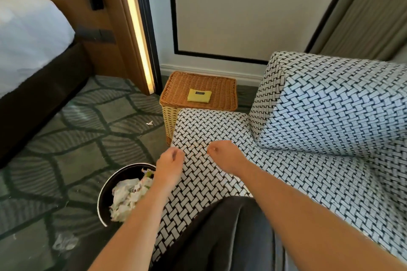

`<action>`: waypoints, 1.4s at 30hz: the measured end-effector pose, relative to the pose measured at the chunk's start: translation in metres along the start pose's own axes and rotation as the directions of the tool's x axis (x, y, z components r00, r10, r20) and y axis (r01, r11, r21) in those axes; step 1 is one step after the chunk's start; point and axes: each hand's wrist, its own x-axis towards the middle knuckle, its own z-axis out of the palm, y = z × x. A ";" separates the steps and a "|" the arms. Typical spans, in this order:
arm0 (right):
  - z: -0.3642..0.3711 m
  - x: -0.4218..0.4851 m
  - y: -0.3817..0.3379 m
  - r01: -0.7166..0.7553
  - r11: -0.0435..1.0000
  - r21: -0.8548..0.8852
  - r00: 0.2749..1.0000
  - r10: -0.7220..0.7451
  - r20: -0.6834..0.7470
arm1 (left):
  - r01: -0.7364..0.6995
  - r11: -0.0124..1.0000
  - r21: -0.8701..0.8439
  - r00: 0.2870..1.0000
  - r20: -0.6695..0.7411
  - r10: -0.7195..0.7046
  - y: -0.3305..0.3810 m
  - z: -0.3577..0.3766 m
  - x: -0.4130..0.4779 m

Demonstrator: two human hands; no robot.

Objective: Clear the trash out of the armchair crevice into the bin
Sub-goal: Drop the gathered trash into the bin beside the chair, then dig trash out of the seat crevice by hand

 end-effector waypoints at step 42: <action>-0.066 -0.217 0.310 -0.842 0.424 0.333 0.261 0.861 -0.436 | -0.886 0.430 0.172 0.401 0.749 0.527 0.157 0.389 -0.137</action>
